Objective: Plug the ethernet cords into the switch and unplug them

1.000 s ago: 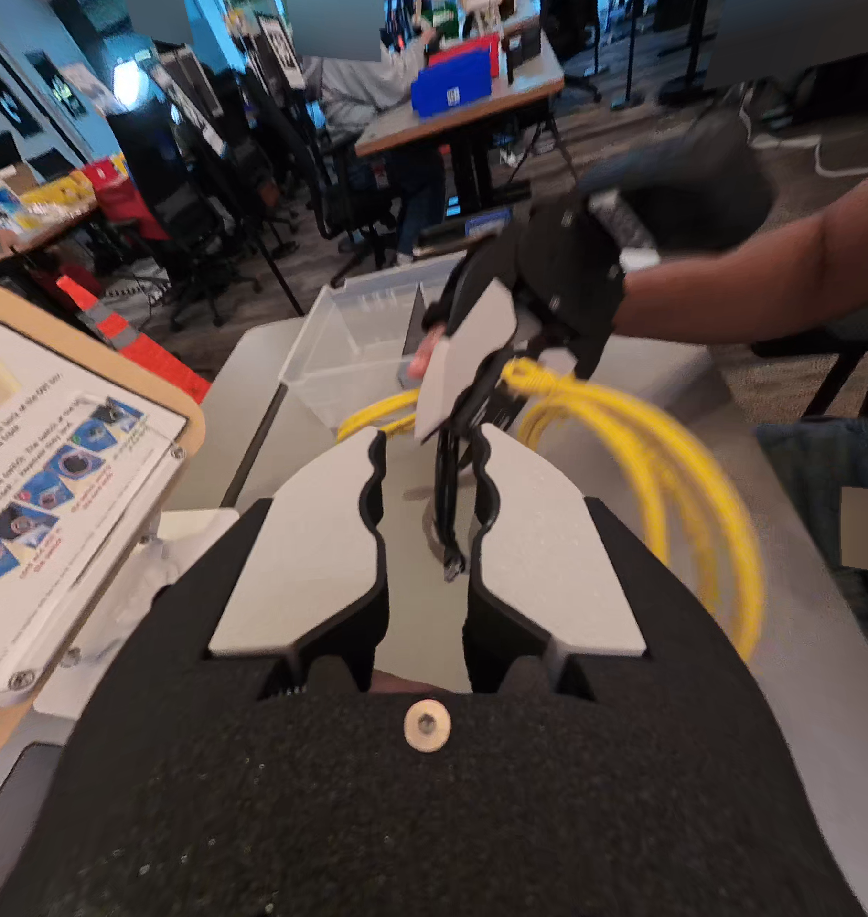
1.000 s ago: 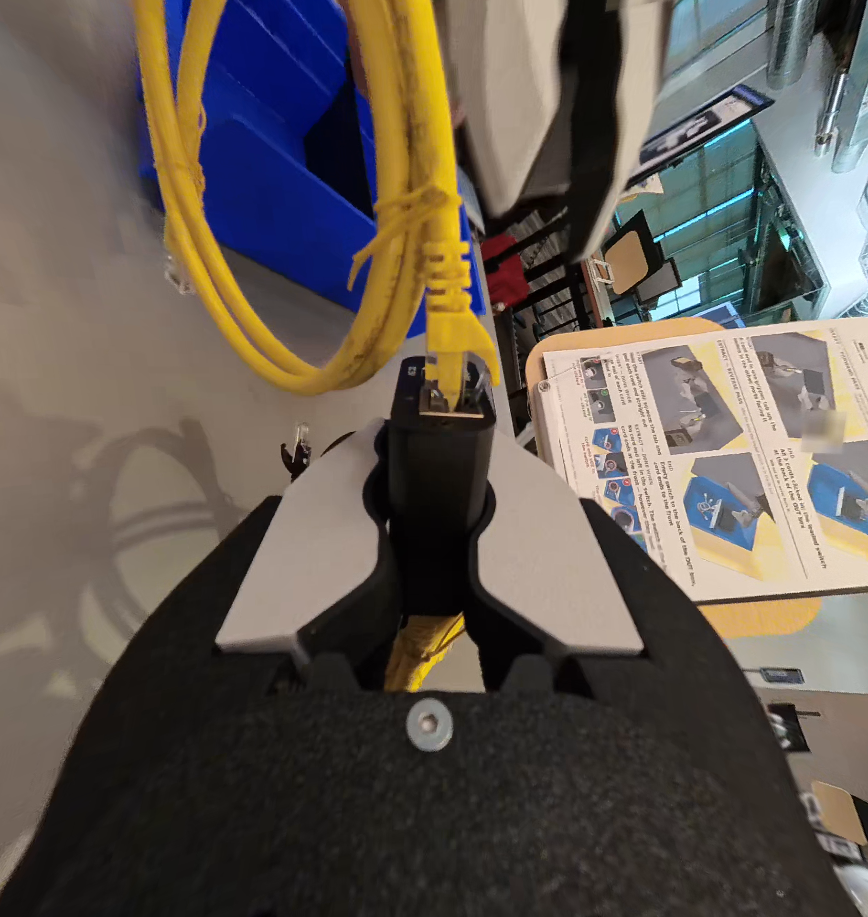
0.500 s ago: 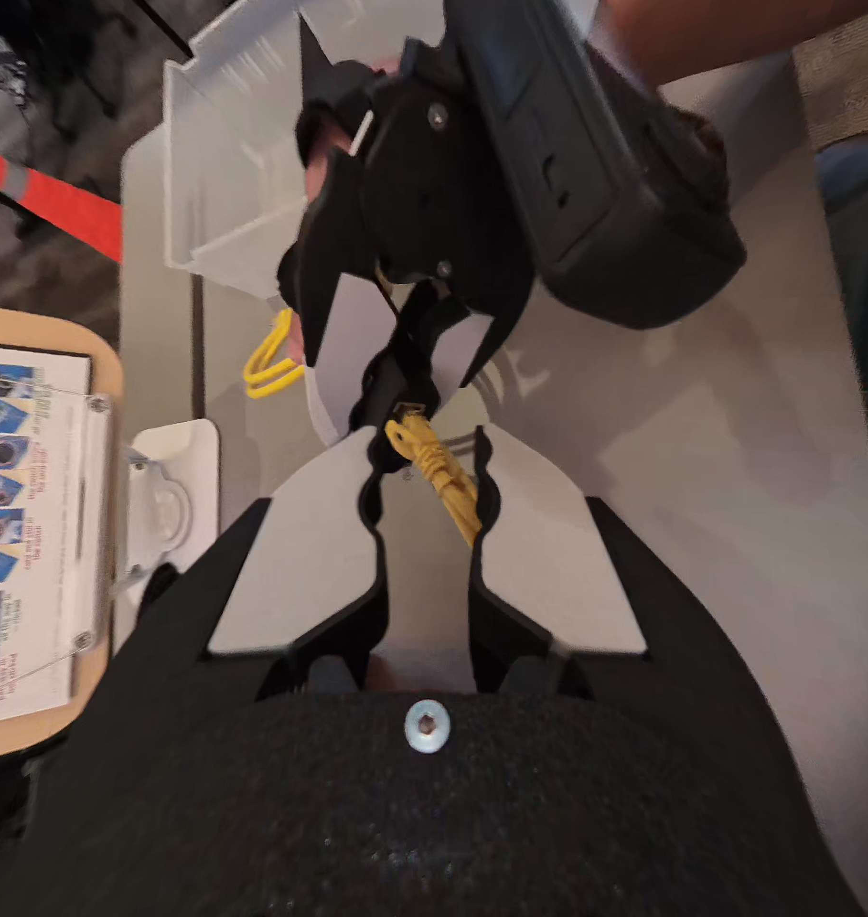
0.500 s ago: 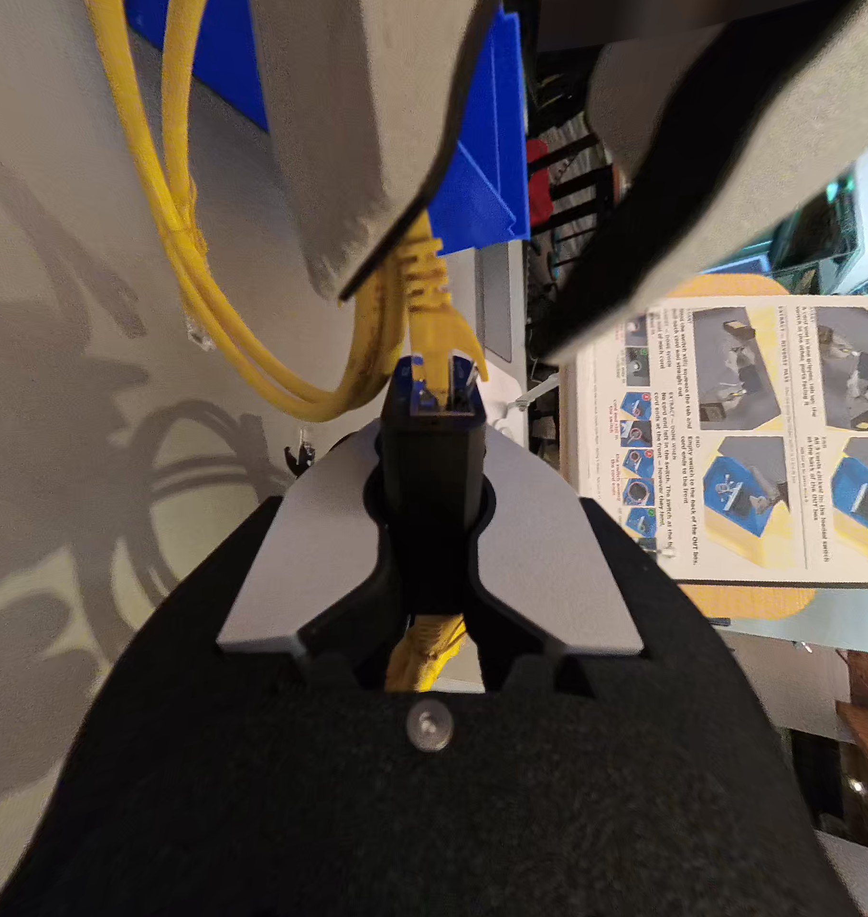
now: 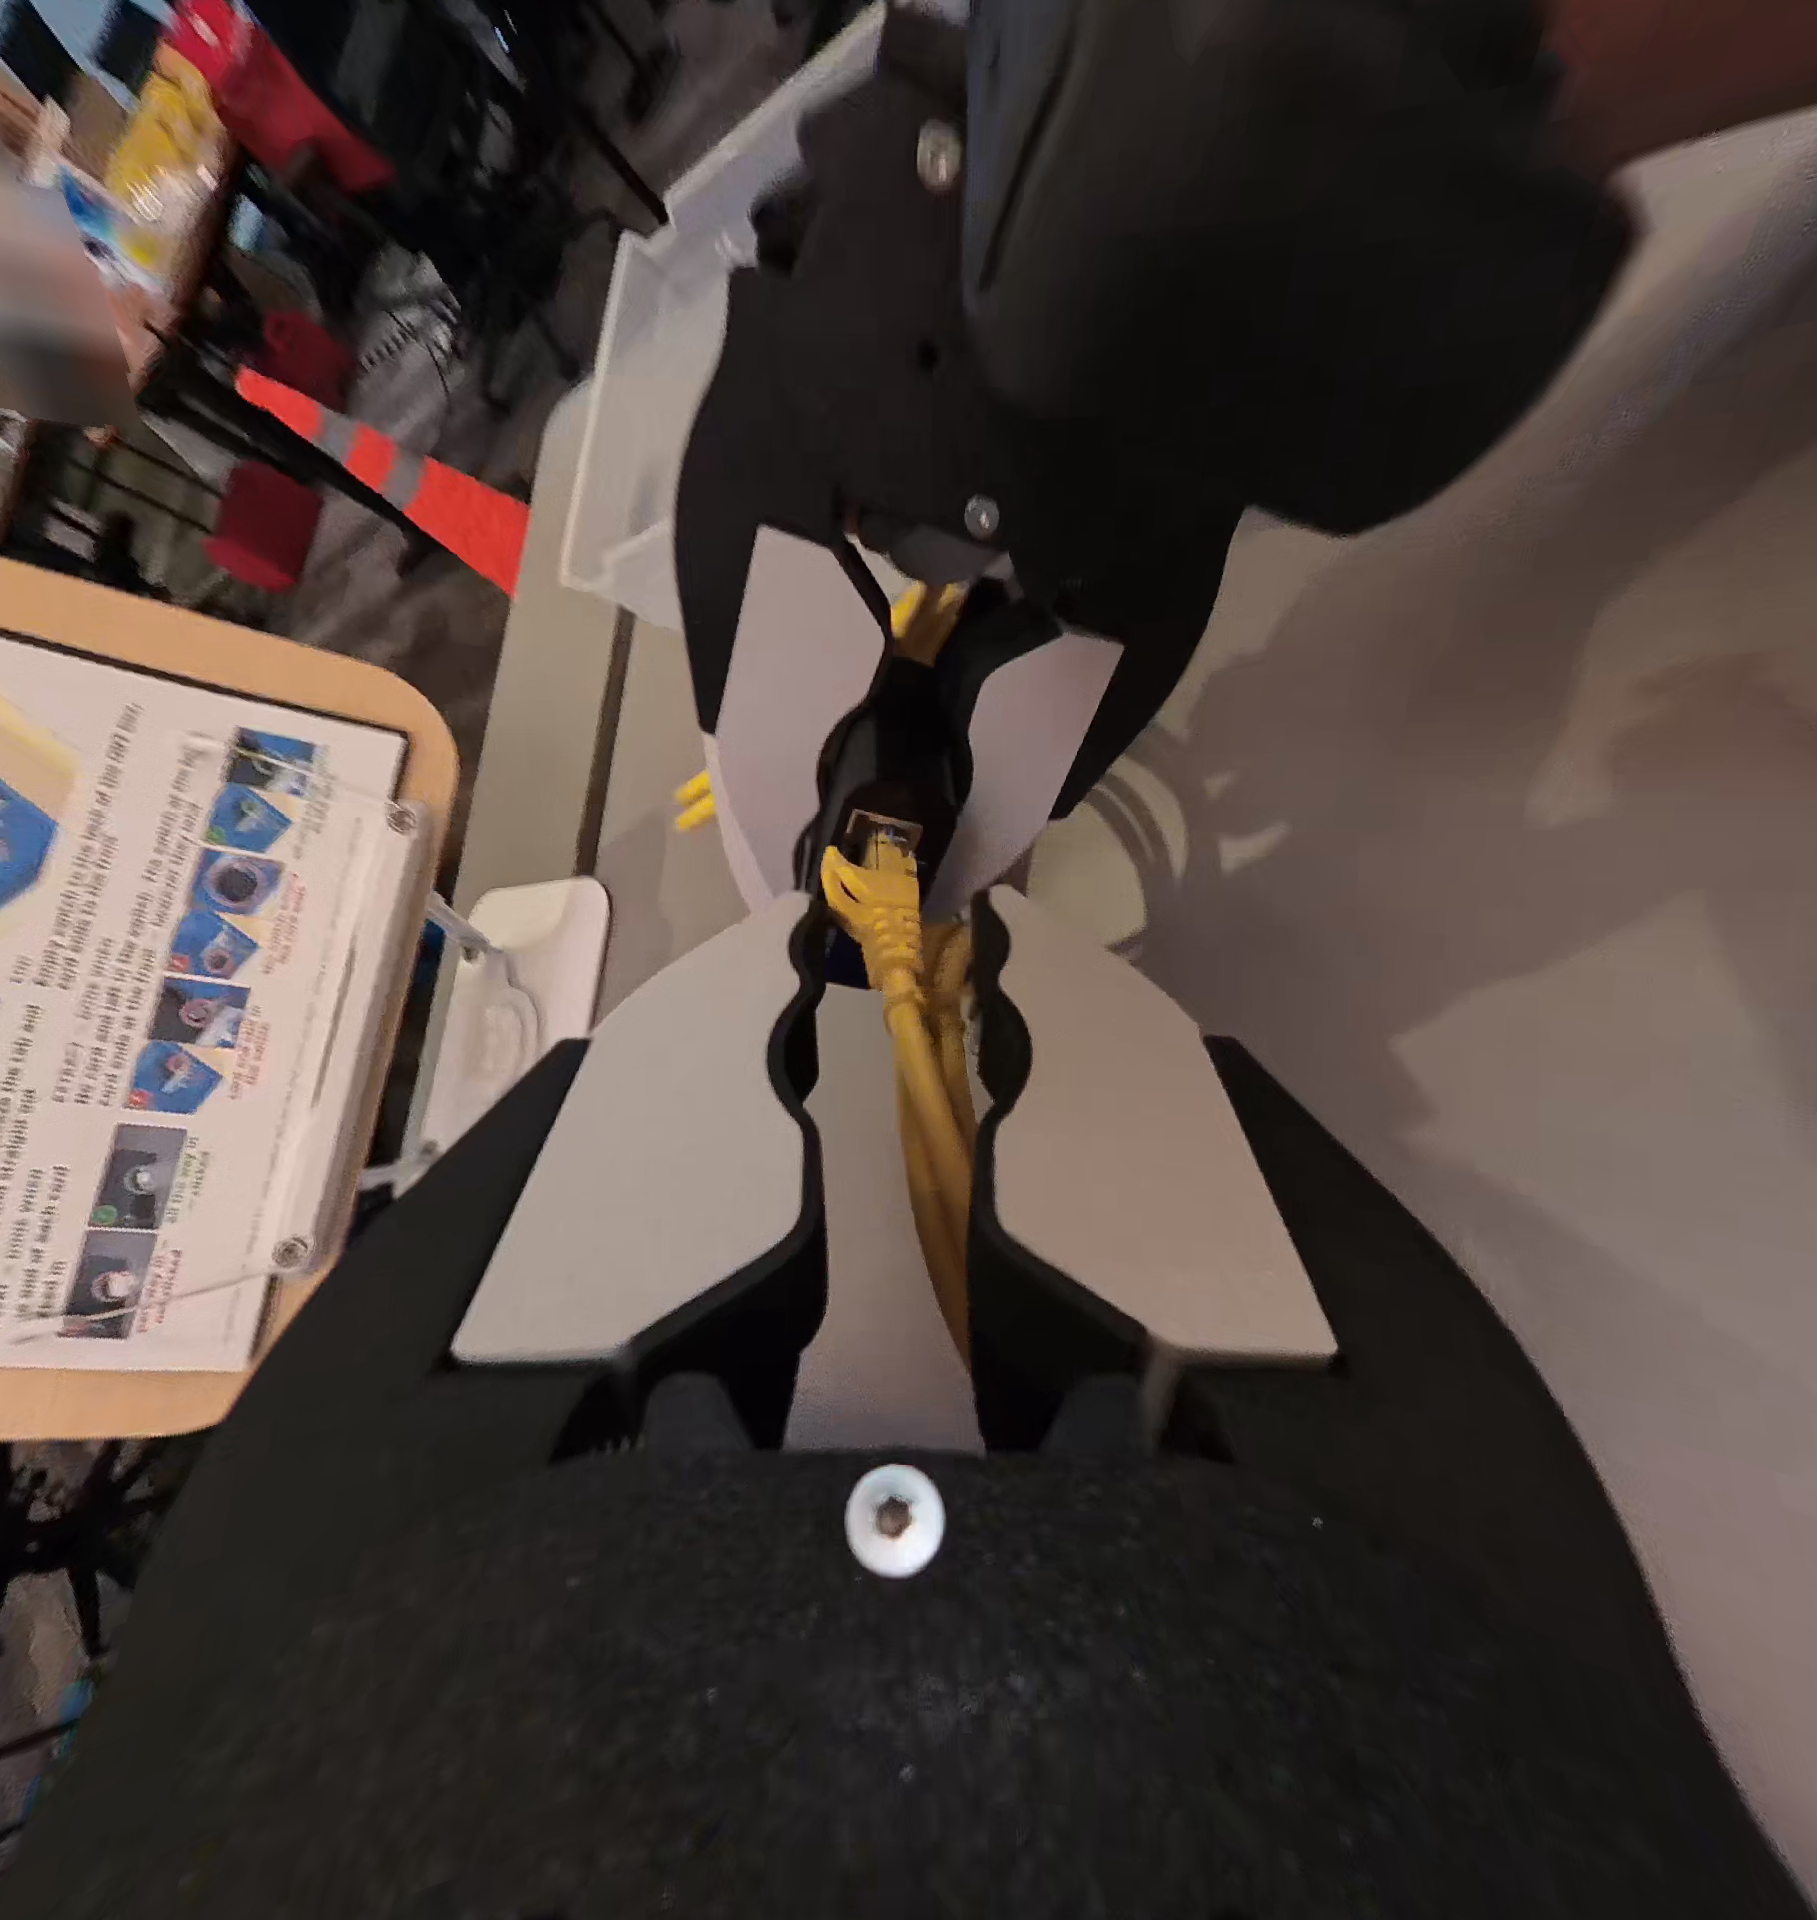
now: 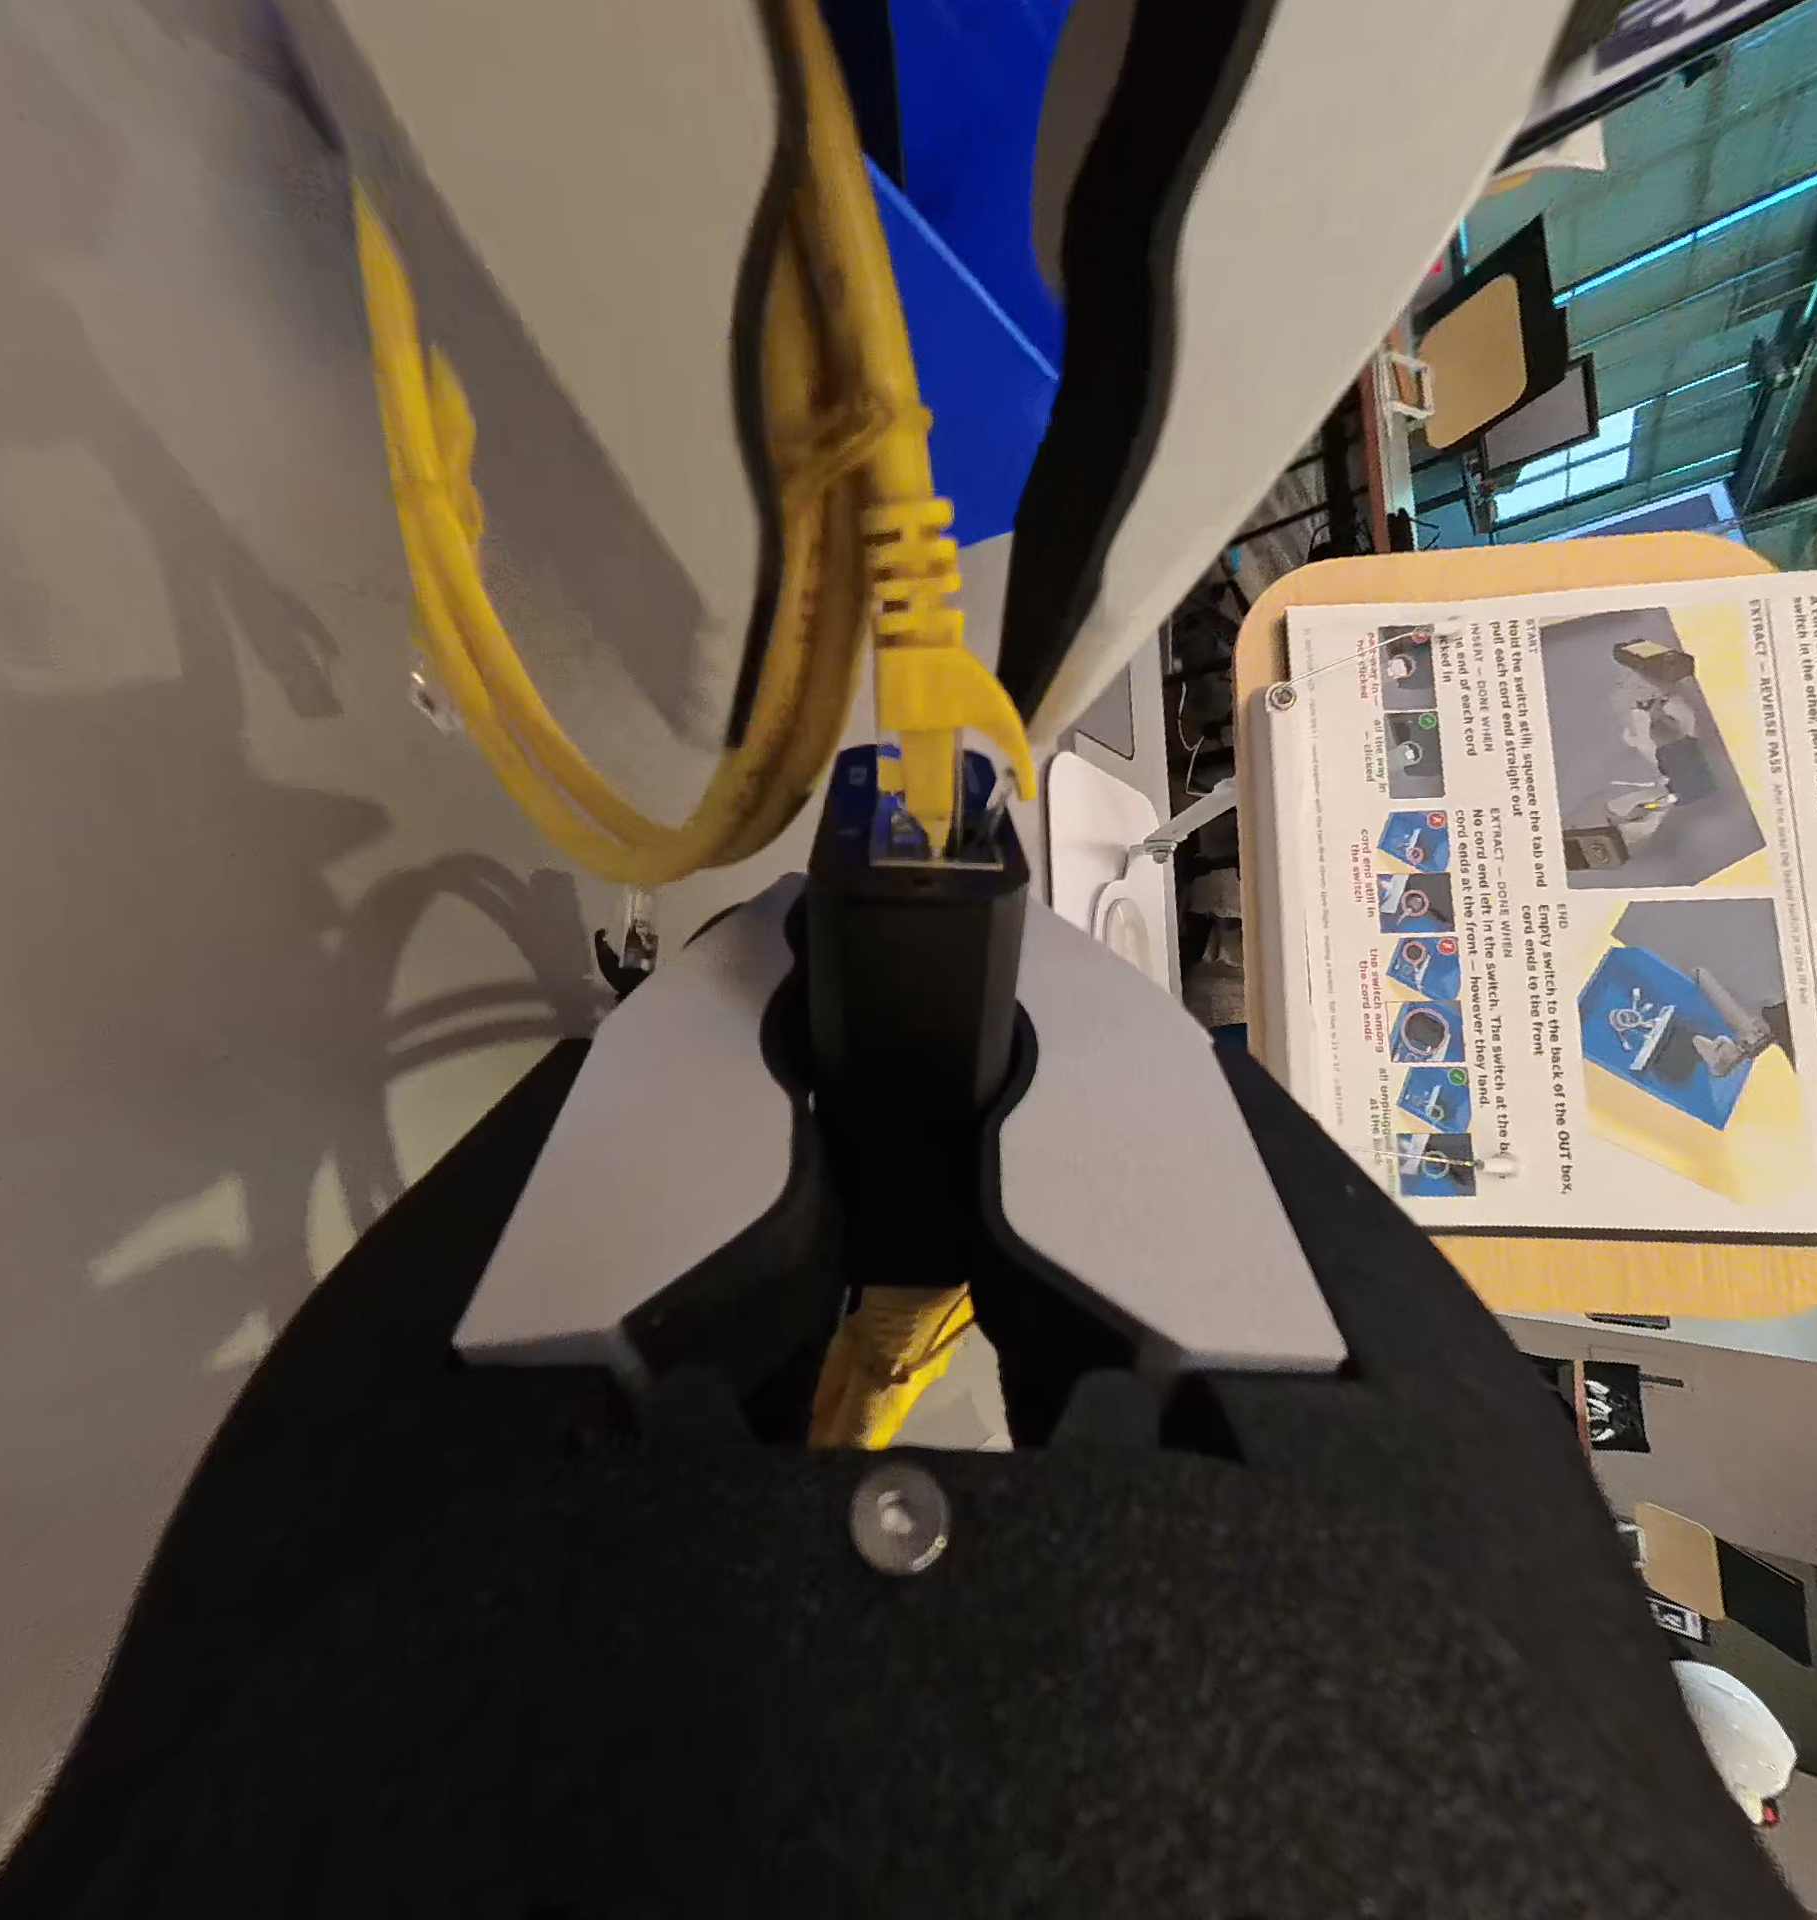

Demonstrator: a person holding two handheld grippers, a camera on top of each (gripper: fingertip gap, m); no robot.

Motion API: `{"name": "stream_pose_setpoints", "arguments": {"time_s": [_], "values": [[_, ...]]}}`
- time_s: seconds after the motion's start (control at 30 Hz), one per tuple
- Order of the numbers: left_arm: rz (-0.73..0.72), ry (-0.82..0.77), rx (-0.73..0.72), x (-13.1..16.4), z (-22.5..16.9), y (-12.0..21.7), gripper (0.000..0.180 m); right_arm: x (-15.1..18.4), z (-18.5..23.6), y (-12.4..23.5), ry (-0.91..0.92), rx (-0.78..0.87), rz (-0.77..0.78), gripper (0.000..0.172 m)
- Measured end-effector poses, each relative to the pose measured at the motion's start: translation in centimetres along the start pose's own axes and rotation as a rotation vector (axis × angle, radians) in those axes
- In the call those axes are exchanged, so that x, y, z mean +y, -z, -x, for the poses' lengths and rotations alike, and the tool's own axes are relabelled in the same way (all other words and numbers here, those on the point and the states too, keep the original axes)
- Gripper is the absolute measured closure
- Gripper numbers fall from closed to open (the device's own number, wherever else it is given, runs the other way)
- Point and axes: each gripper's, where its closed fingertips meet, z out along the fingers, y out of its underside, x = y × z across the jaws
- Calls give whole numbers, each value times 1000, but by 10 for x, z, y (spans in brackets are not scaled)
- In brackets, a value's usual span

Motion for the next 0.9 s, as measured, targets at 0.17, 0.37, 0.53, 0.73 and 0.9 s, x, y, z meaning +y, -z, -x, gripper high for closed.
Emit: {"name": "stream_pose_setpoints", "arguments": {"time_s": [0.17,0.37,0.53,0.73,0.9], "values": [[-52,-14,4,-8,0,7,161,-8,5,3,-7,-25,-60,145],[-64,-11,43,-11,-5,6,161,-16,7,5,-4,-24,-100,146],[-72,-5,9,-11,-4,4,162,-18,8,6,-32,-36,-131,146],[-55,-32,-23,-6,-3,3,164,-18,11,1,-52,-54,-136,146],[-60,-79,-21,-6,-3,3,166,-19,12,1,-52,-56,-144,145]]}}
